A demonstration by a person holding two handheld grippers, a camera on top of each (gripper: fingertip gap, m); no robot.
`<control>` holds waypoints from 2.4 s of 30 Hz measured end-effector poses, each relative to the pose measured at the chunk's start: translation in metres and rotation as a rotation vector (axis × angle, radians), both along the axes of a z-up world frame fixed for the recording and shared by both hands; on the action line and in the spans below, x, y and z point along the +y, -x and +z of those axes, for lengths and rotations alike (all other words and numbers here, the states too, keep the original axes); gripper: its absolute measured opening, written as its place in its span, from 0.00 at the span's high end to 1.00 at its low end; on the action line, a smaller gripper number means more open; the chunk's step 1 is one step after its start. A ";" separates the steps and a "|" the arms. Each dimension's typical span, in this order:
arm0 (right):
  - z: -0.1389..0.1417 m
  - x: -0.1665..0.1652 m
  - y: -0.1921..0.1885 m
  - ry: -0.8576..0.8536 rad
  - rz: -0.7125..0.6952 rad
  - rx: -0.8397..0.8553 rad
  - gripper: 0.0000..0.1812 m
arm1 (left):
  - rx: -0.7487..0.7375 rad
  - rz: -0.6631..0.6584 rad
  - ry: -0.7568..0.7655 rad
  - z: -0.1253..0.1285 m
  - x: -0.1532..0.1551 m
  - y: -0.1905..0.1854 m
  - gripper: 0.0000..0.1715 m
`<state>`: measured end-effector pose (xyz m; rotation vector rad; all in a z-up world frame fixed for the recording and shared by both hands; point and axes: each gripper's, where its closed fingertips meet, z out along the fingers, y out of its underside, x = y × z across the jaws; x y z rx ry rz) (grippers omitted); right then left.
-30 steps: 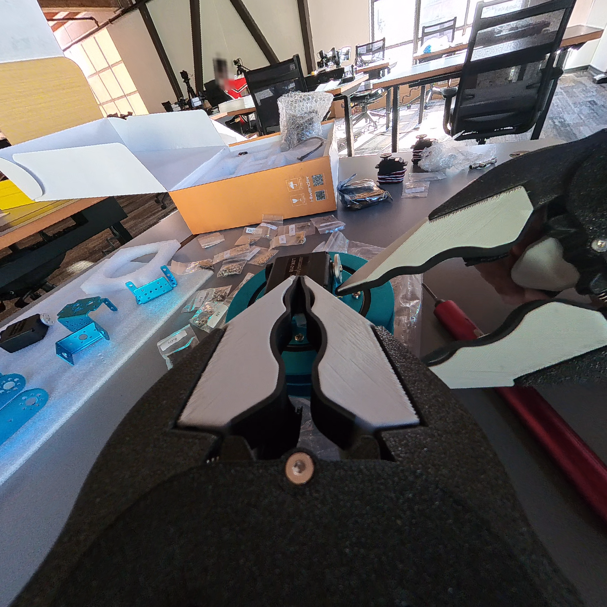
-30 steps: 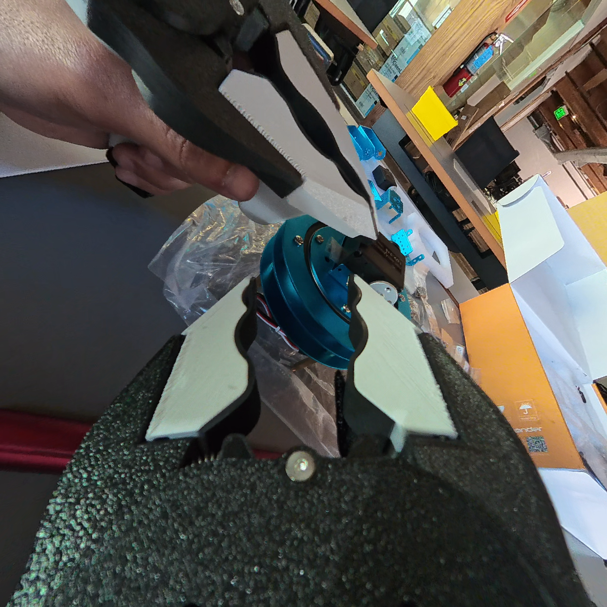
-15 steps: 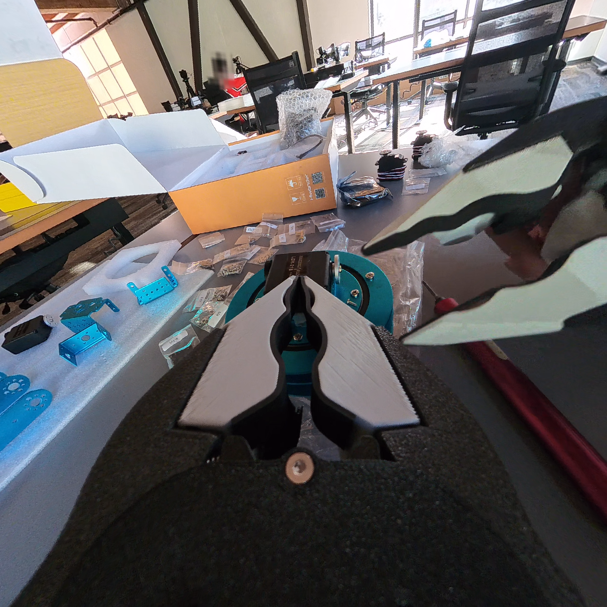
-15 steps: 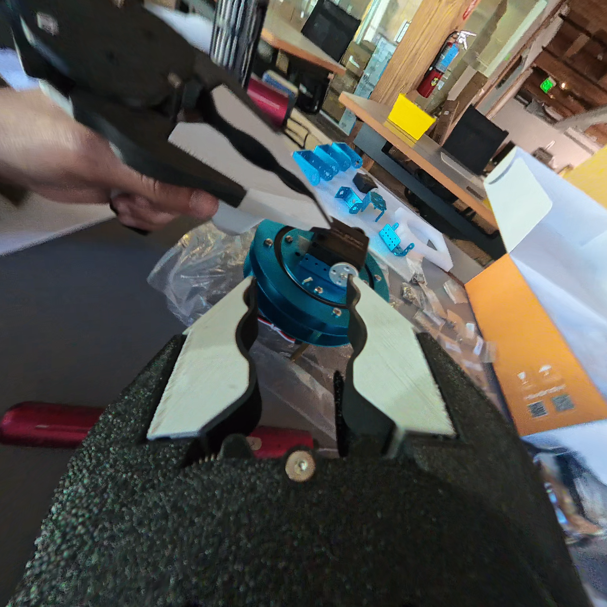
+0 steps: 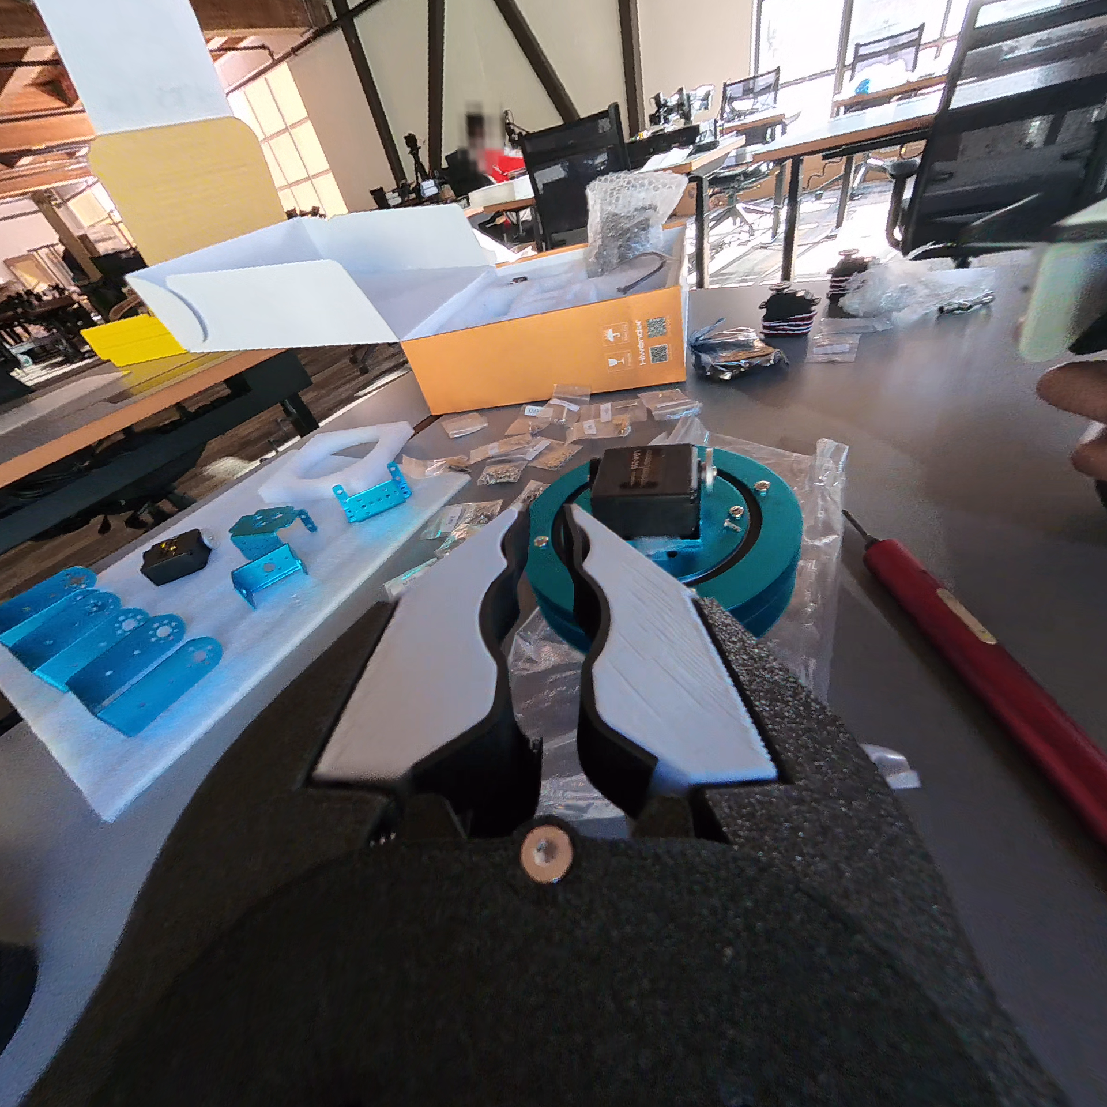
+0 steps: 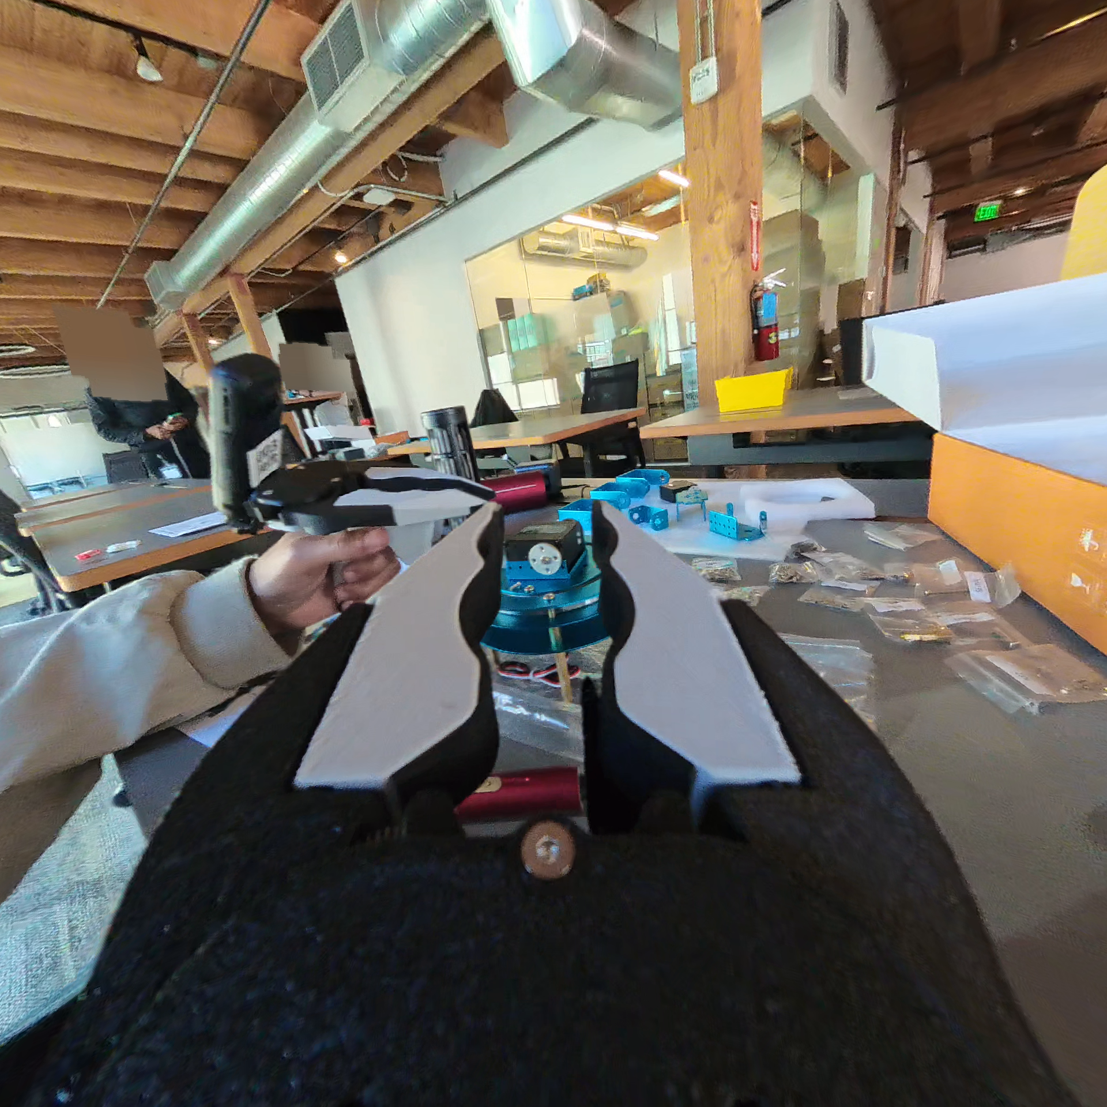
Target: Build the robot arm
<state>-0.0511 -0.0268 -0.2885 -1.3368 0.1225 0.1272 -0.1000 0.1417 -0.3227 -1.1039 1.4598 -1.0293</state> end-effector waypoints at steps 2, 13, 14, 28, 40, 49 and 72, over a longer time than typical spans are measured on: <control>-0.003 0.001 0.003 0.009 0.005 0.009 0.84 | 0.023 -0.003 0.017 -0.005 0.001 -0.003 0.94; -0.024 0.021 0.002 0.130 0.044 0.087 0.75 | 0.112 -0.155 0.097 -0.031 -0.027 -0.011 0.95; -0.023 0.021 0.001 0.125 0.042 0.093 0.75 | 0.112 -0.159 0.091 -0.031 -0.028 -0.011 0.96; -0.020 0.015 -0.004 0.065 0.103 0.204 0.75 | 0.085 -0.124 0.078 -0.026 -0.023 -0.010 0.96; -0.024 0.018 -0.010 0.082 0.093 0.252 0.75 | 0.035 -0.086 0.039 -0.019 -0.018 -0.011 0.93; -0.025 0.018 -0.010 0.079 0.110 0.280 0.76 | 0.087 -0.107 -0.035 -0.031 -0.035 -0.015 0.95; -0.024 0.017 -0.011 0.063 0.119 0.293 0.77 | 0.017 -0.075 -0.061 -0.017 -0.030 -0.013 0.91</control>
